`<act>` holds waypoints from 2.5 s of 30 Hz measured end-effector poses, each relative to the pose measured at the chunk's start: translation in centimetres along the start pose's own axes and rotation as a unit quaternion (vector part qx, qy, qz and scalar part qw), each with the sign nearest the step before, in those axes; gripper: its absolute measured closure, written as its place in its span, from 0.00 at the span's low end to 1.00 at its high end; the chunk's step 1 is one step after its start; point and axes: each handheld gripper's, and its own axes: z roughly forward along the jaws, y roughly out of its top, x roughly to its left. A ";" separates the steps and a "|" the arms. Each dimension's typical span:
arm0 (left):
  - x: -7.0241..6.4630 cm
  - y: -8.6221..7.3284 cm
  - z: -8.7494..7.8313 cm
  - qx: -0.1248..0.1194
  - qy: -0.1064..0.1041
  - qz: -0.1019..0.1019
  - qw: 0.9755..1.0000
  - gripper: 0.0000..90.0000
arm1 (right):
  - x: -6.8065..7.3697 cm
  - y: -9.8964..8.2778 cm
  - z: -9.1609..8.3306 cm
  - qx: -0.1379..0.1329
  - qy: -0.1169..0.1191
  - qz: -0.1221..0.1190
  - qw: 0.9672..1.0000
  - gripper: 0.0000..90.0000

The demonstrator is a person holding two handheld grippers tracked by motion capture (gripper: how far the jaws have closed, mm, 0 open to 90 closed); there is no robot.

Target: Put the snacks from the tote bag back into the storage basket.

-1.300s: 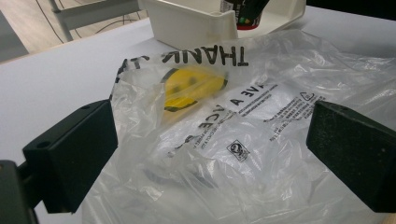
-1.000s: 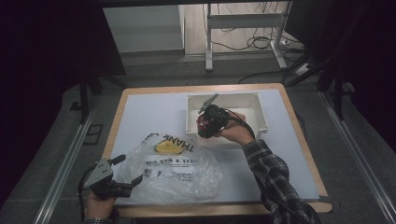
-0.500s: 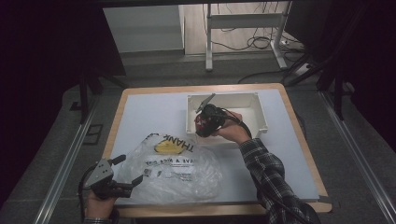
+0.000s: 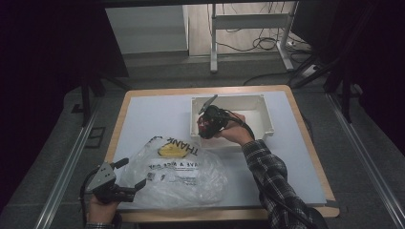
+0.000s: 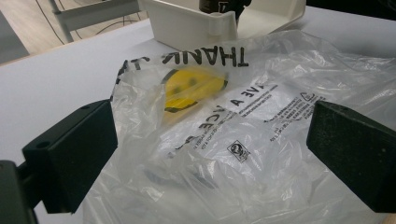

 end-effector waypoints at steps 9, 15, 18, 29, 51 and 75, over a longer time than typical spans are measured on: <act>0.0 0.0 0.0 0.000 0.000 0.000 1.000 0.02 | -0.2 0.1 0.5 -0.002 -0.001 -0.001 1.000 0.28; 0.0 0.0 0.0 -0.001 0.000 0.000 1.000 0.02 | -0.5 0.1 0.9 -0.001 -0.003 -0.003 1.000 0.28; 0.0 0.0 0.0 -0.001 0.000 0.000 1.000 0.02 | -0.7 0.0 1.2 0.001 -0.002 -0.007 1.000 0.28; 0.0 0.0 0.0 0.000 0.001 0.001 1.000 0.02 | -0.9 -0.1 2.2 0.006 0.001 -0.011 1.000 0.28; 0.0 0.0 -0.1 0.000 0.001 0.001 1.000 0.02 | -1.3 -0.3 3.3 0.013 0.007 -0.015 1.000 0.28; 0.0 0.0 0.0 0.001 0.001 0.002 1.000 0.02 | -1.5 -0.6 3.6 -0.007 0.020 -0.009 1.000 0.15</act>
